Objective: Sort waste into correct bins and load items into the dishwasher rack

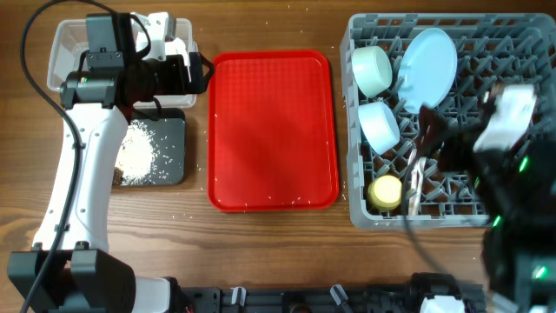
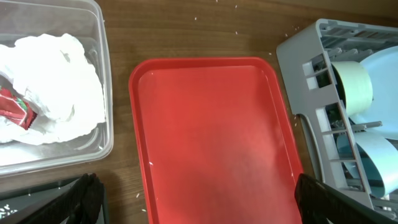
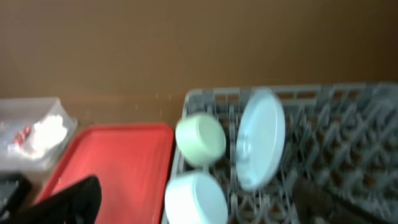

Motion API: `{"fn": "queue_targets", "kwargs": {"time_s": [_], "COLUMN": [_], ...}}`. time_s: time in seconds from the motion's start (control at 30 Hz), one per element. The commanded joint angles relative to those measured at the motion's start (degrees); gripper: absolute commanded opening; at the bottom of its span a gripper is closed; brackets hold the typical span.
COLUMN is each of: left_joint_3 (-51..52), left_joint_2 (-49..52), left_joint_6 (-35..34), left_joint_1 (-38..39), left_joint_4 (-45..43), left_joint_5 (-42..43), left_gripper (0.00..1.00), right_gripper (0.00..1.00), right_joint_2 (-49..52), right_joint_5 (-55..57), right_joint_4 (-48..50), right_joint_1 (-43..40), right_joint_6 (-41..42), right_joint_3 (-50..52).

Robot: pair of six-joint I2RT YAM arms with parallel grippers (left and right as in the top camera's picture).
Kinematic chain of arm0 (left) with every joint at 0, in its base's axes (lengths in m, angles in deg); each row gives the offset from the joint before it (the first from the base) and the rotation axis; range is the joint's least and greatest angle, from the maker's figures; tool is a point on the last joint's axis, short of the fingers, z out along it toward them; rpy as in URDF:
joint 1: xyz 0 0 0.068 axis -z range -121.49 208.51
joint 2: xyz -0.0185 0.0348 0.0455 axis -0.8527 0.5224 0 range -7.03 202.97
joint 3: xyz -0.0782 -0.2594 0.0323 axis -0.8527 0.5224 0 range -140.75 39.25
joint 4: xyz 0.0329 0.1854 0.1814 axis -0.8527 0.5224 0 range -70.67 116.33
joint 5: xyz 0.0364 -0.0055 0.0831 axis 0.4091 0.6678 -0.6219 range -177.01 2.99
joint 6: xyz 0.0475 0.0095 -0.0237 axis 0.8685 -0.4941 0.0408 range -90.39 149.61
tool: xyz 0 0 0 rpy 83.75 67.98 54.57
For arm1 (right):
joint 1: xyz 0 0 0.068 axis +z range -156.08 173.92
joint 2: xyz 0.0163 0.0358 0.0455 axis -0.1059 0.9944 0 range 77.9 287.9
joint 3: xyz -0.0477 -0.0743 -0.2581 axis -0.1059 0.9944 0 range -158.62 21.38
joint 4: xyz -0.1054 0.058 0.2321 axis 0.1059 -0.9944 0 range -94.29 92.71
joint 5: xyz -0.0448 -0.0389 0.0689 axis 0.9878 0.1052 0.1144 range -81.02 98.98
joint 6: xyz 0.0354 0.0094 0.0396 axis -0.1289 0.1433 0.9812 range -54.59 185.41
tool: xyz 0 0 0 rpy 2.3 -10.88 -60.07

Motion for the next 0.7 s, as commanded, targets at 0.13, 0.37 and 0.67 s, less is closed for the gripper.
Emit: {"fn": "queue_targets", "kwargs": {"time_s": [0.13, 0.37, 0.67], "left_joint_3": [-0.5, -0.5, -0.5], "left_joint_2": [0.0, 0.0, 0.0], "left_joint_6": [1.1, 1.1, 1.1], "left_joint_1": [0.0, 0.0, 0.0], "left_joint_4": [0.1, 0.1, 0.1], "left_joint_5": [-0.2, -0.2, -0.2], "left_gripper": [1.0, 1.0, 1.0], "right_gripper": [1.0, 1.0, 1.0], "right_joint_2": [-24.2, -34.3, -41.6], "right_joint_5": [1.4, 6.1, 6.6], "right_joint_4": [25.4, 32.7, 36.4], "right_joint_1": [0.9, 5.2, 5.2], "right_joint_6": [3.9, 3.8, 4.0], "right_joint_3": [36.0, 49.2, 57.2]}}
